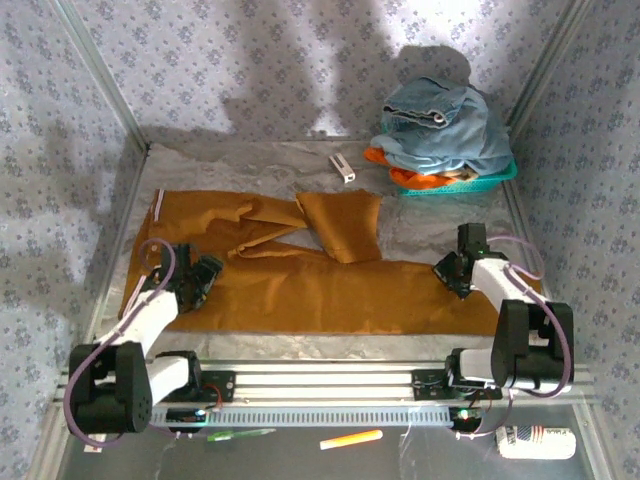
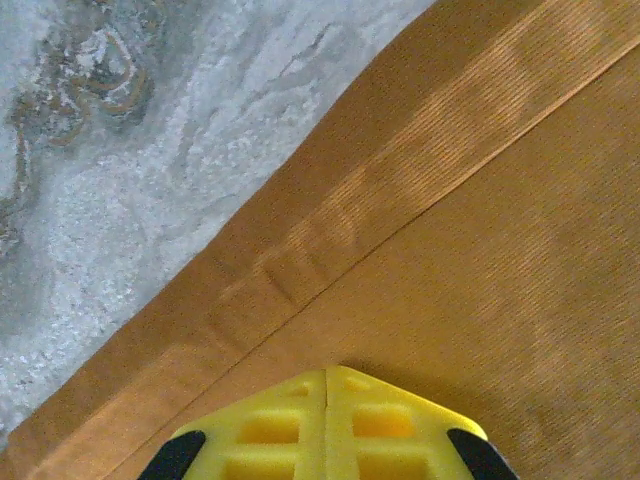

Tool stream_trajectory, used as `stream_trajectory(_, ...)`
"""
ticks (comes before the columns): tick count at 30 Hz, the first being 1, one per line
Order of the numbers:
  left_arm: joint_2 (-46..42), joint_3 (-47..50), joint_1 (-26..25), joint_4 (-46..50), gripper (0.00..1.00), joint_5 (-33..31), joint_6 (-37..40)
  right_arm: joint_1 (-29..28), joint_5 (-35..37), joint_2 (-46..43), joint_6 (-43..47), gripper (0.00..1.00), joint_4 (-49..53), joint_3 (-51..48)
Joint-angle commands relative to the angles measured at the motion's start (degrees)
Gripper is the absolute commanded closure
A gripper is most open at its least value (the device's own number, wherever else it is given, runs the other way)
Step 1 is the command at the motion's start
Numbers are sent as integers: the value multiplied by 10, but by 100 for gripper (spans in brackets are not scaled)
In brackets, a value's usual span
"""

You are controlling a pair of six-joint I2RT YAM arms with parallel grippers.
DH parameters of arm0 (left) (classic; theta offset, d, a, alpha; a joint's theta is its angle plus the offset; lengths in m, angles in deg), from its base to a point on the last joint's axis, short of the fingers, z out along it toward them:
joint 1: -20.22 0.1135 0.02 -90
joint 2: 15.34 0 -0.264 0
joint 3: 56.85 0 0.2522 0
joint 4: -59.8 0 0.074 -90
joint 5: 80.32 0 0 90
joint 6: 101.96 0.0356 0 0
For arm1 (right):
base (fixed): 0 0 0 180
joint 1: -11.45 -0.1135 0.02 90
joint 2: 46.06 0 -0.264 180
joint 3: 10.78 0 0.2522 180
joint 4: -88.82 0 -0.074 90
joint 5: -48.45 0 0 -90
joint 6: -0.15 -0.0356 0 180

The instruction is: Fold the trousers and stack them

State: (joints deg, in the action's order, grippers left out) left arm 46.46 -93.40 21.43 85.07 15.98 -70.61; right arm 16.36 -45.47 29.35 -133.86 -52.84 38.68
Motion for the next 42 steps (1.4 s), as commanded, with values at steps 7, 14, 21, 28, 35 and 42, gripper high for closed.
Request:
stream_trajectory(7, -80, 19, 36, 66, 24, -16, 3, -299, 75, 71, 185, 51, 81, 208)
stream_trajectory(14, -83, 3, 40, 81, 23, 4, 8, -516, 246, 313, 314, 33, 136, 435)
stream_trajectory(21, -89, 1, 42, 84, 23, 13, 9, -520, 357, 492, 308, 29, 211, 588)
stream_trajectory(28, -101, -7, 43, 91, 23, 13, 11, -496, 372, 475, 296, 85, 211, 583)
stream_trajectory(35, -103, -12, 43, 95, 23, 18, 12, -487, 261, 376, 302, 100, 209, 561)
stream_trajectory(42, -104, -38, 42, 97, 23, 24, 31, -472, 164, 209, 283, 100, 251, 587)
